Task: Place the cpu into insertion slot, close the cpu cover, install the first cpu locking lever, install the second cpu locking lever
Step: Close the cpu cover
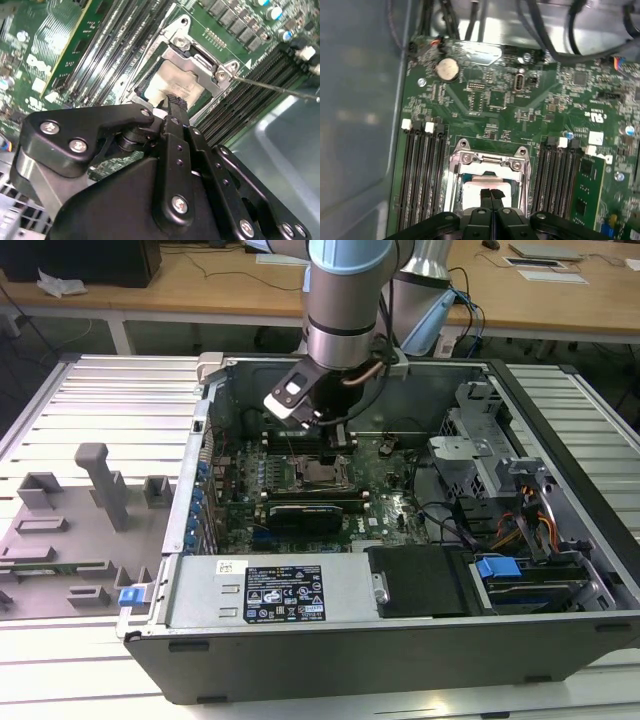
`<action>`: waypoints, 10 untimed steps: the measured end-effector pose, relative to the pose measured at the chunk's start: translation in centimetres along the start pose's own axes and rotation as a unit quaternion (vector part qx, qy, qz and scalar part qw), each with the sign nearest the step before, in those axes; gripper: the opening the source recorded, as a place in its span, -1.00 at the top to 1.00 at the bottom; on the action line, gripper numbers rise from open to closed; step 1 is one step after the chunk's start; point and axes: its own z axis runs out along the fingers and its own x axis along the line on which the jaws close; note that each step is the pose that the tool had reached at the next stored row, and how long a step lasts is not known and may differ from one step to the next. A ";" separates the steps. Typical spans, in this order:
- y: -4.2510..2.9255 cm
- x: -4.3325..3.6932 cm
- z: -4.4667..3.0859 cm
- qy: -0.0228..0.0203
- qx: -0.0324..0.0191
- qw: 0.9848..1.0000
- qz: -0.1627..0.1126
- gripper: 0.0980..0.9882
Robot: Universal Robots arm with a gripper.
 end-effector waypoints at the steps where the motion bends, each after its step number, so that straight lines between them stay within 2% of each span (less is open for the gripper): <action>1: 0.00 0.00 0.00 0.000 0.000 1.000 -0.009 0.98; 3: 0.00 0.00 0.00 0.000 0.001 1.000 -0.029 0.98; 4: 0.00 0.00 0.00 -0.001 0.001 0.999 -0.049 0.98; 6: 0.00 0.00 0.00 -0.001 0.002 0.998 -0.068 0.98; 7: 0.00 0.00 0.00 -0.001 0.002 0.996 -0.084 0.98; 9: 0.00 0.00 0.01 -0.001 0.003 0.993 -0.120 0.98; 10: 0.00 0.00 0.01 -0.001 0.003 0.992 -0.128 0.98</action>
